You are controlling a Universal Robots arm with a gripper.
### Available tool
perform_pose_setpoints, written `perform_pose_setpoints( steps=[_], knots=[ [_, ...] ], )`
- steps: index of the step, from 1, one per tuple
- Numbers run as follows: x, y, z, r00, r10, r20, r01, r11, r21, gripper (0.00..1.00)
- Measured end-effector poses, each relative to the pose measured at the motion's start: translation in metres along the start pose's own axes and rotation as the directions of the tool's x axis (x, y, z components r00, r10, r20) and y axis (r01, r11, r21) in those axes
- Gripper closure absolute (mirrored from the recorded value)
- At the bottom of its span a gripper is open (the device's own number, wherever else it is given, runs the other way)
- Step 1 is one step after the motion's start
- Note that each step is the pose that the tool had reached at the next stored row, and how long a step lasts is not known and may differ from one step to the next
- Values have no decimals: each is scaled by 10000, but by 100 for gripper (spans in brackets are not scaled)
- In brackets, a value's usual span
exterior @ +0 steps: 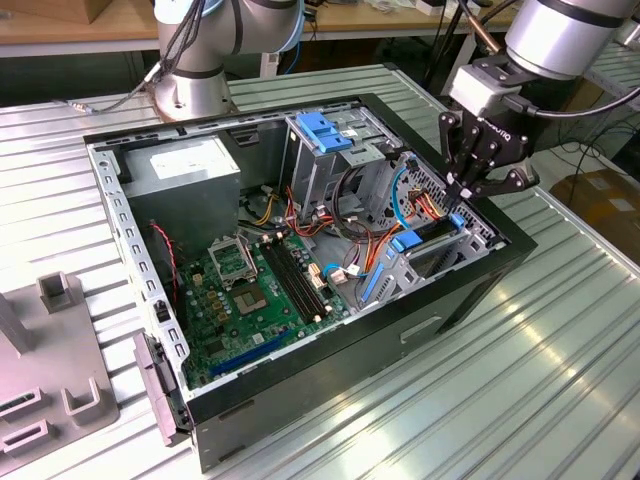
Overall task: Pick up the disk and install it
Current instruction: 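Insert the second disk wire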
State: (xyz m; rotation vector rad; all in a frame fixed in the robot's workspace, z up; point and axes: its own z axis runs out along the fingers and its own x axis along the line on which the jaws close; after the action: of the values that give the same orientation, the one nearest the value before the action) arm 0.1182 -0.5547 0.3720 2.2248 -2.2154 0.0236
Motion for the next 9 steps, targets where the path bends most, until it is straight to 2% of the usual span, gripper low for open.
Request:
perform_pose_setpoints(
  steps=[2, 4, 9],
  knots=[
    [0, -1, -53, 10000, 1, -1, -1, 10000, -9, 90],
    [-8, -1, -78, 10000, 0, 1, 0, 10000, -11, 90],
    [-80, 1, -87, 10000, 1, 0, -1, 10000, -14, 90]
  ],
)
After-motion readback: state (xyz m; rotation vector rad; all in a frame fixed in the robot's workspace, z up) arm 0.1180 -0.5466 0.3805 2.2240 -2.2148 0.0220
